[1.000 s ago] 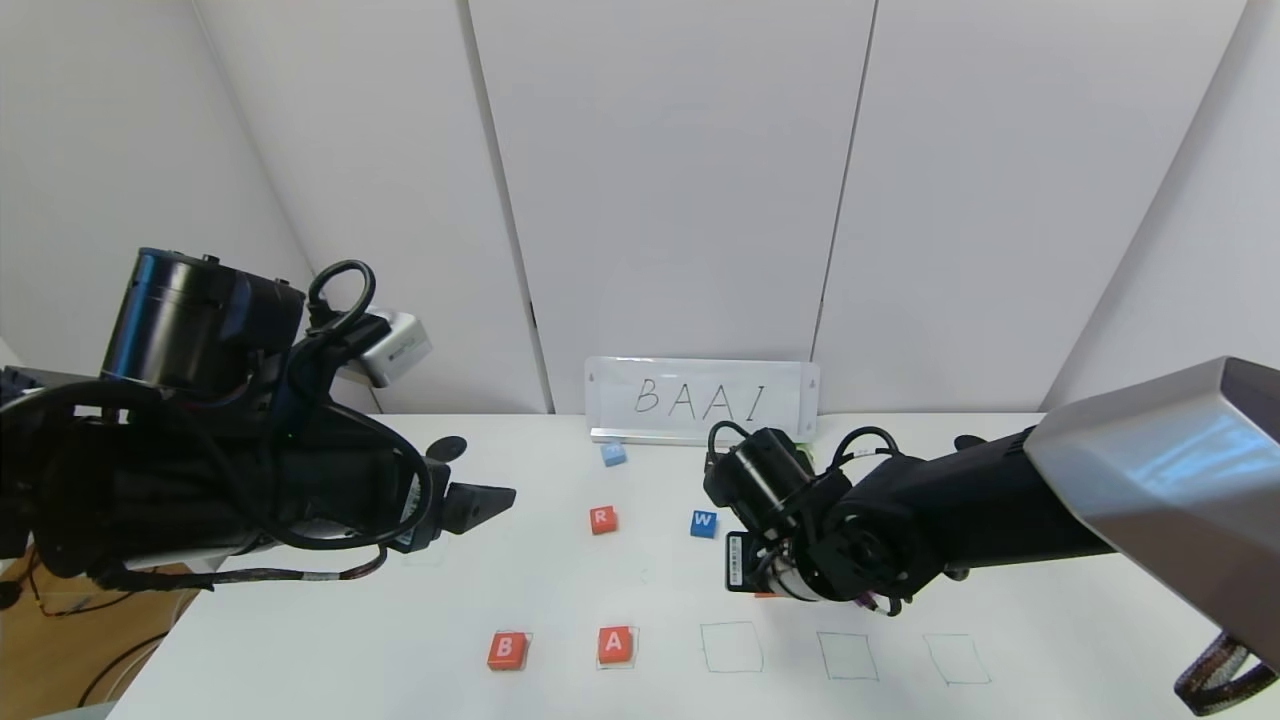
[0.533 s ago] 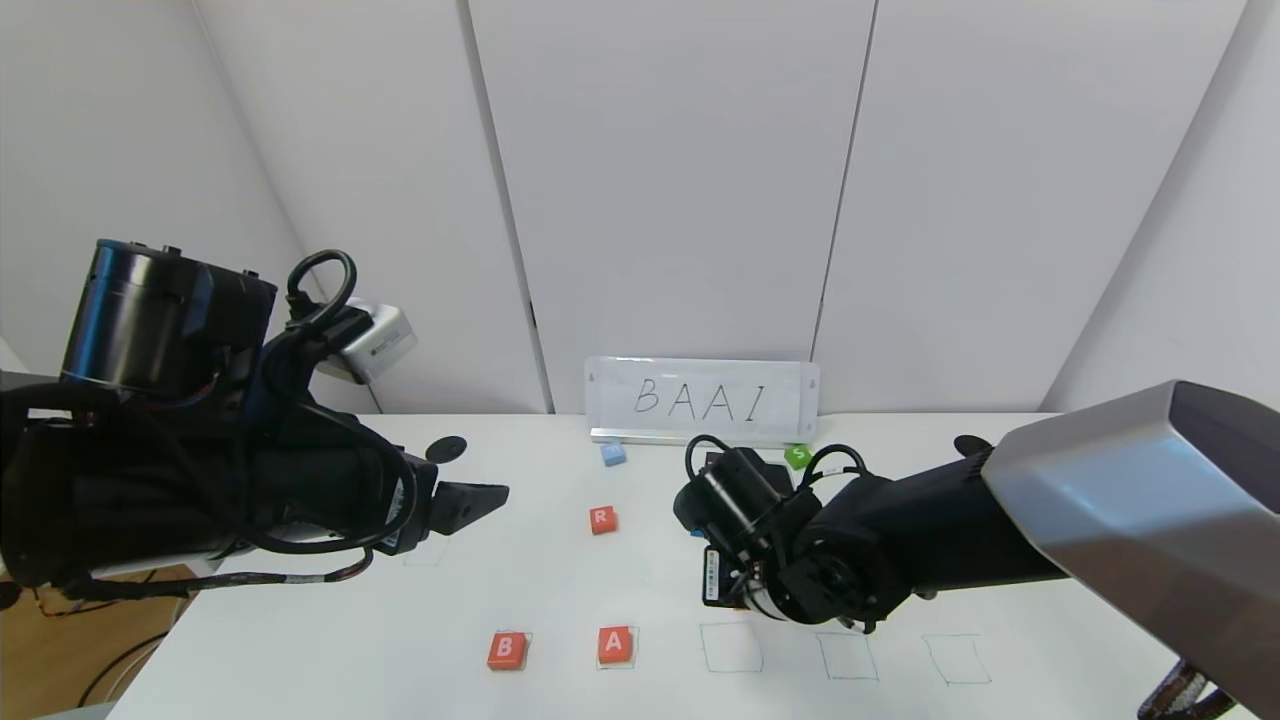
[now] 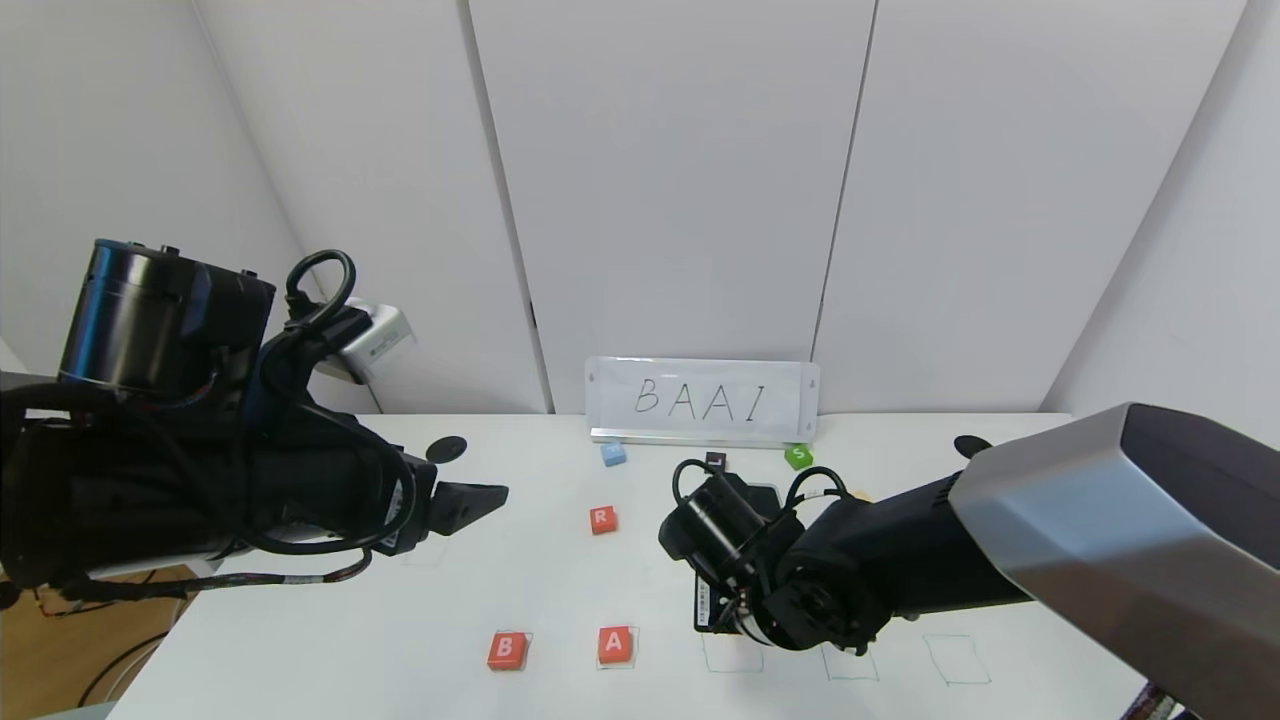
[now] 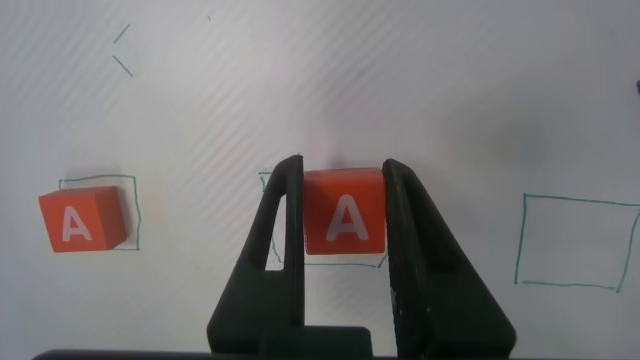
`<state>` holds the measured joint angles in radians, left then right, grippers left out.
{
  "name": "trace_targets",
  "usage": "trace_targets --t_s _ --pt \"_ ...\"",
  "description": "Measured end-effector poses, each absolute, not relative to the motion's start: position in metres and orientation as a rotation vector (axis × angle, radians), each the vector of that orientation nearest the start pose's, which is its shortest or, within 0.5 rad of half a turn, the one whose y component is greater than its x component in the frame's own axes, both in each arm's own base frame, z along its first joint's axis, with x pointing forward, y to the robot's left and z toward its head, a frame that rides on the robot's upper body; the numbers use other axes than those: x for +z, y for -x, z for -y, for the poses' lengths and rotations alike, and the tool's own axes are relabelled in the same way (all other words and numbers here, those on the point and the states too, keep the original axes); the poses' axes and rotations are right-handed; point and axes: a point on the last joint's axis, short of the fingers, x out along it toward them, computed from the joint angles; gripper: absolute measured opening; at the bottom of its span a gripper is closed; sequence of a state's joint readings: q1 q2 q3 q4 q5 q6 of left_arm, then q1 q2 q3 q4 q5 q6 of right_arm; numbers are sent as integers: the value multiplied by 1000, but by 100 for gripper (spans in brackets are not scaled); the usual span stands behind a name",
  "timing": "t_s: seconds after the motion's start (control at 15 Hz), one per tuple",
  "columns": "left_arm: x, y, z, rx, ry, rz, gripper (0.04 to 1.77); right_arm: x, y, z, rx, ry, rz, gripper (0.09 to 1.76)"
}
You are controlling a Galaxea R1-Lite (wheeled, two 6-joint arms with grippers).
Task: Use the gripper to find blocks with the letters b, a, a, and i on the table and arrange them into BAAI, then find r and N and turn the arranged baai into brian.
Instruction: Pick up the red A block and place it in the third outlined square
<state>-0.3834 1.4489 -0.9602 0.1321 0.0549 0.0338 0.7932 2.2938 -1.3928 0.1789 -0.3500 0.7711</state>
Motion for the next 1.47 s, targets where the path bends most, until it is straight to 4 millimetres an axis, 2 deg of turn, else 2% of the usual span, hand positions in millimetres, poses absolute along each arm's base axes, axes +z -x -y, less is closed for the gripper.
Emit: trace_targets --t_s 0.47,1.0,1.47 --pt "220 -219 88 -339 -192 -609 172 41 -287 -295 30 -124 -997 54" --pt "218 -218 89 -342 -194 -615 172 28 -289 -297 12 -123 -1013 54" --pt "217 -218 89 -345 -196 -617 172 25 -290 -297 8 -122 -1017 54"
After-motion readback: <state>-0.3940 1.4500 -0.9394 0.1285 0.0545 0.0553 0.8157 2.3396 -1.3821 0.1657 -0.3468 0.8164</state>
